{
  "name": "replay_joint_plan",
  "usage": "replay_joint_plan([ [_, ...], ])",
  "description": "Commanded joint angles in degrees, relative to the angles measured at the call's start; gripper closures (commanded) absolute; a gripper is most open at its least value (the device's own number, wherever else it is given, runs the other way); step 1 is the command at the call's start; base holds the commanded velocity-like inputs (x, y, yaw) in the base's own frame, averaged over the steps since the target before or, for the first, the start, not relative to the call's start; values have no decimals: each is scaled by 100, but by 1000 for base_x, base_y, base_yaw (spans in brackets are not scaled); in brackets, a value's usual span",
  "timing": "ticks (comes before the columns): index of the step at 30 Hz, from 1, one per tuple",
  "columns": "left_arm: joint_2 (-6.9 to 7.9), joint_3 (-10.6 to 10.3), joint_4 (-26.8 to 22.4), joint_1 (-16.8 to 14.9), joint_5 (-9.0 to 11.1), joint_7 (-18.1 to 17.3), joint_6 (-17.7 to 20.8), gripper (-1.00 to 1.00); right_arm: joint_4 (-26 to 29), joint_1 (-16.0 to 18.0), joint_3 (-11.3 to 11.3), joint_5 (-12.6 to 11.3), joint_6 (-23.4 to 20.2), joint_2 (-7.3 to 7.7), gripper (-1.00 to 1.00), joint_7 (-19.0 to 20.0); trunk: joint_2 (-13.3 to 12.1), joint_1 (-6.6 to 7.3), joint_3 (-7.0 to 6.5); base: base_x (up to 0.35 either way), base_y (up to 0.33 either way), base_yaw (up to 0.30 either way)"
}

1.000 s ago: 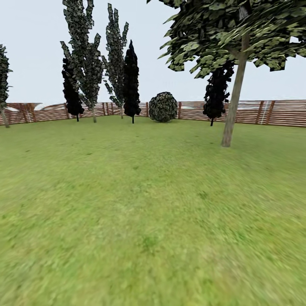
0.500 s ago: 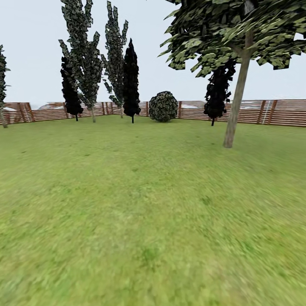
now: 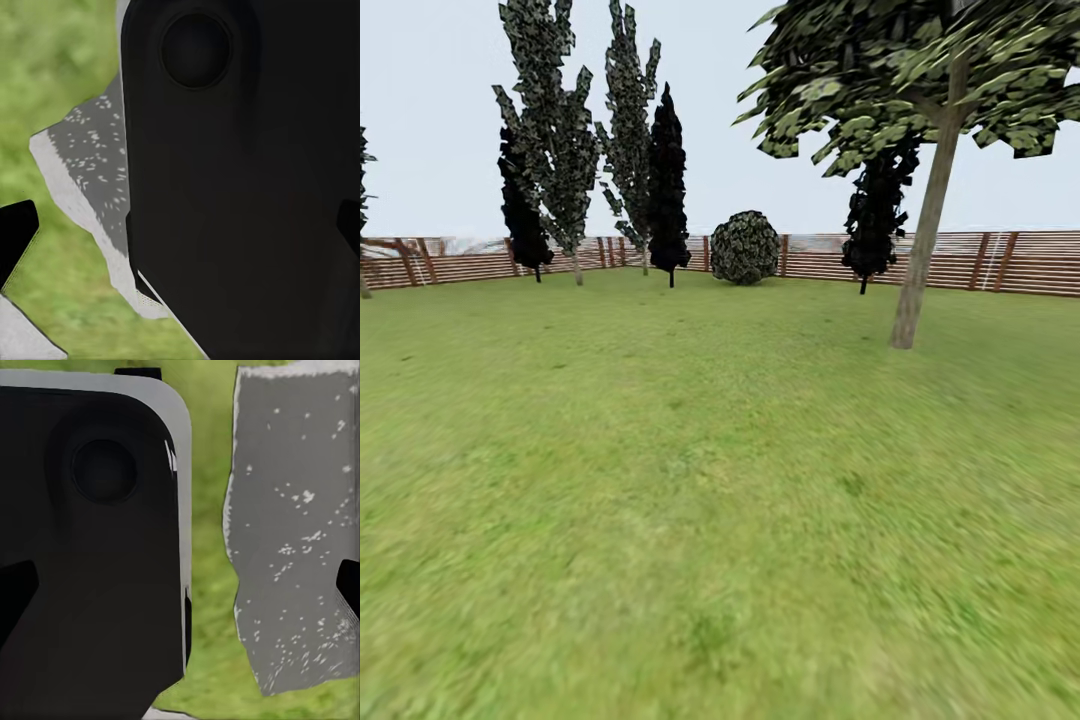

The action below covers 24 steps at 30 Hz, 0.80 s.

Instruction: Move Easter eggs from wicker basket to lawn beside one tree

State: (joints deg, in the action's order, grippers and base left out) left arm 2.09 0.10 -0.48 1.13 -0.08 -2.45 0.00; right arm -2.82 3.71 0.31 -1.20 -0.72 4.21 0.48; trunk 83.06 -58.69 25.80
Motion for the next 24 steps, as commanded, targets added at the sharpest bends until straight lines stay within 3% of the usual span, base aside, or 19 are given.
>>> replay_joint_plan([
  [1, 1, 1, -5, 1, -1, -19, 0, -100, -8, 7, 4, -14, -7, 1, -100, 4, 2, -4, 4, 340, 0, 0],
  [24, 1, -1, -5, 1, -1, -19, 0, -100, -8, 7, 4, -15, -7, 1, -100, 5, 2, -4, 4, 340, 0, 0],
])
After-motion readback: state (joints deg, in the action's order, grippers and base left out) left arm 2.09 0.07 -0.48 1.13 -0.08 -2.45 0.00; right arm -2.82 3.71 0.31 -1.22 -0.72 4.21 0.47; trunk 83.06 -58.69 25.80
